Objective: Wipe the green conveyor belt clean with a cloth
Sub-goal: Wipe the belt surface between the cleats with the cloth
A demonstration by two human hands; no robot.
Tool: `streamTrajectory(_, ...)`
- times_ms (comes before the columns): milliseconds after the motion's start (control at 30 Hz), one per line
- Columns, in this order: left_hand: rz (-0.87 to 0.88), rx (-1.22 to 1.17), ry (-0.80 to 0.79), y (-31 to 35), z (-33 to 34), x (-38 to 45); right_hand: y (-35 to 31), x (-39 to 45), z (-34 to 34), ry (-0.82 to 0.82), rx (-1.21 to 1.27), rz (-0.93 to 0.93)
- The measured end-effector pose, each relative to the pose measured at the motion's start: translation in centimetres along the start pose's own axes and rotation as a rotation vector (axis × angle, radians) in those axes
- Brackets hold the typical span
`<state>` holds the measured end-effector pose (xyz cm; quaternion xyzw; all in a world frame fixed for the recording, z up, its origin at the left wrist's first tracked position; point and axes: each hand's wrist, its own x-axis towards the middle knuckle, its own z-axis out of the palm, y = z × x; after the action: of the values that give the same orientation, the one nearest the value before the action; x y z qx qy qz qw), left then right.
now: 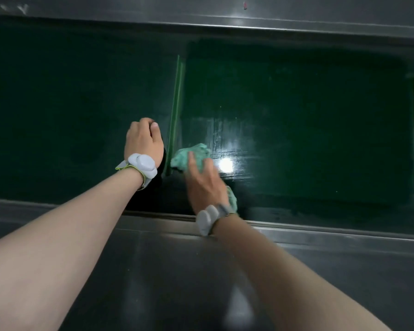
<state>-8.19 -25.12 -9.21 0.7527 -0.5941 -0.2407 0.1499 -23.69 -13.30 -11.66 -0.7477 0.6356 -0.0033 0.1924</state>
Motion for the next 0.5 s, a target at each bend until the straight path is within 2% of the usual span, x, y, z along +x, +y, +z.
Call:
streamTrajectory(67,0.014,0.028,-0.023,-0.1,0.2,-0.2,4.8,-0.8,-1.1,0.083,-0.057,0.055)
streamTrajectory(167,-0.003,0.040,-0.055,0.2,0.0,0.3,11.8,-2.6,-4.2,0.205,0.015,0.439)
streamTrajectory(300,-0.054,0.022,-0.079,0.7,-0.1,1.5,15.3,-3.6,-7.2,0.269,0.079,0.726)
streamTrajectory(367,-0.041,0.044,-0.061,0.9,0.2,1.4,12.9,-2.7,-6.6,0.282,0.073,0.630)
streamTrajectory(500,-0.036,0.070,0.002,0.2,0.7,1.3,4.1,2.2,-3.9,0.147,0.091,0.385)
